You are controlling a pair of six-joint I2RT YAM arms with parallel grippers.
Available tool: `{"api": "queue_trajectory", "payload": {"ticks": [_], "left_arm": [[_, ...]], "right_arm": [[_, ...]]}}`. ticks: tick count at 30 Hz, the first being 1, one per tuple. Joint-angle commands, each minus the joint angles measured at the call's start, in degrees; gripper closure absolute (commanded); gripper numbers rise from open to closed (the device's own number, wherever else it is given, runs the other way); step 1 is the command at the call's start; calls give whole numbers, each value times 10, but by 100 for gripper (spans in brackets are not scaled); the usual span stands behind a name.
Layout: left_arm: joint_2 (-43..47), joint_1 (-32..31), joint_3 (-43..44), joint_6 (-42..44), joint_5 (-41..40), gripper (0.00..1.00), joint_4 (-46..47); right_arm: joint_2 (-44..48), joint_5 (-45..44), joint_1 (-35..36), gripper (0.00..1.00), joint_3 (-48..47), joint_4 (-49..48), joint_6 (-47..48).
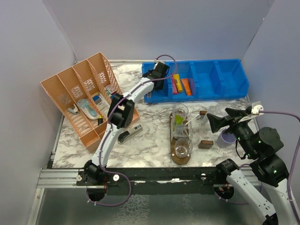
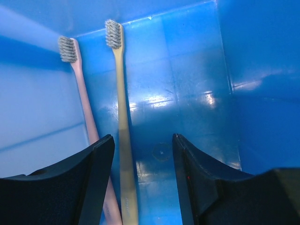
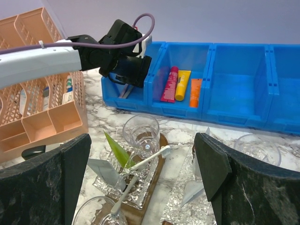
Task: Prepare toiletry sets of a toothbrush and toothpaste on the tray
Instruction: Pick up the toothbrush from the storage box.
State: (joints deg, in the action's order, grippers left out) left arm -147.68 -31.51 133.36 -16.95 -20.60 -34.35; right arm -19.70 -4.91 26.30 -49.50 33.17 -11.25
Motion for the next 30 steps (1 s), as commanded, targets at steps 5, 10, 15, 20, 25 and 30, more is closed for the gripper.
{"api": "queue_trajectory", "payload": {"ticks": [5,10,15,20,25,30], "left_arm": [[-23,3,-1,-59,16,45,-9],[-22,5,-13,-89,102,51,-9],[-9,4,-26,-103,132,58,-8],[1,1,-33,-80,100,74,-7],[-4,0,-39,-57,87,91,-9],[12,0,-38,-40,84,100,-7]], "right_arm": [[7,-8,2,7,10,-3,10],[12,-11,2,7,14,-6,11],[13,-14,2,7,16,-7,12],[15,-16,2,7,18,-8,12],[20,-20,2,7,20,-8,13],[20,-20,2,7,20,-9,12]]}}
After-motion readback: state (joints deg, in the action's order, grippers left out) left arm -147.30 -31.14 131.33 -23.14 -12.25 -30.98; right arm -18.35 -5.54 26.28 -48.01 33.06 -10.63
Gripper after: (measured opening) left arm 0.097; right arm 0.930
